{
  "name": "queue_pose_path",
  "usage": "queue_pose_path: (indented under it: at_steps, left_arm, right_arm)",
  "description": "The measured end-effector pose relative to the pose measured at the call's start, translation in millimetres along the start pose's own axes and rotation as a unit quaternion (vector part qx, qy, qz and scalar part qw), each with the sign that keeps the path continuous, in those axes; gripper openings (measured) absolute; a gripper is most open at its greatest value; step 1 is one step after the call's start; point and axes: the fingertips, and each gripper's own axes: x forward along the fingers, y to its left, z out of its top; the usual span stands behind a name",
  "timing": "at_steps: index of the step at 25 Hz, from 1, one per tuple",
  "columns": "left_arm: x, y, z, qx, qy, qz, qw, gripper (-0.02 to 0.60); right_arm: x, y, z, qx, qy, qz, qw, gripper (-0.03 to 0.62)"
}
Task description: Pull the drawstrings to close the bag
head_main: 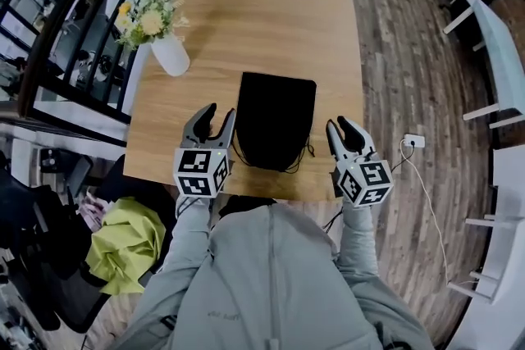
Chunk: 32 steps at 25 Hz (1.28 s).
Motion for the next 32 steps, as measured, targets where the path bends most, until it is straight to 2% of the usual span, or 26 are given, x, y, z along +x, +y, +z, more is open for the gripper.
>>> queue_pose_path:
  at_steps: [6, 12, 17, 32]
  left_arm:
    - [-10, -19, 39, 0.0, -0.044, -0.026, 0.9987, 0.159]
    - [-26, -34, 60, 0.003, -0.073, -0.04, 0.9965, 0.052]
    - [-39, -37, 58, 0.004, -0.073, -0.049, 0.9961, 0.028]
    - [-37, -32, 43, -0.003, -0.05, -0.061, 0.9969, 0.028]
  right_arm:
    - [-10, 9, 46, -0.012, -0.056, 0.013, 0.998, 0.079]
    - [-28, 14, 64, -0.026, -0.083, 0.013, 0.996, 0.043]
    - [-39, 18, 63, -0.034, -0.083, 0.009, 0.996, 0.023]
    - [-40, 19, 46, -0.029, -0.064, -0.011, 0.997, 0.021]
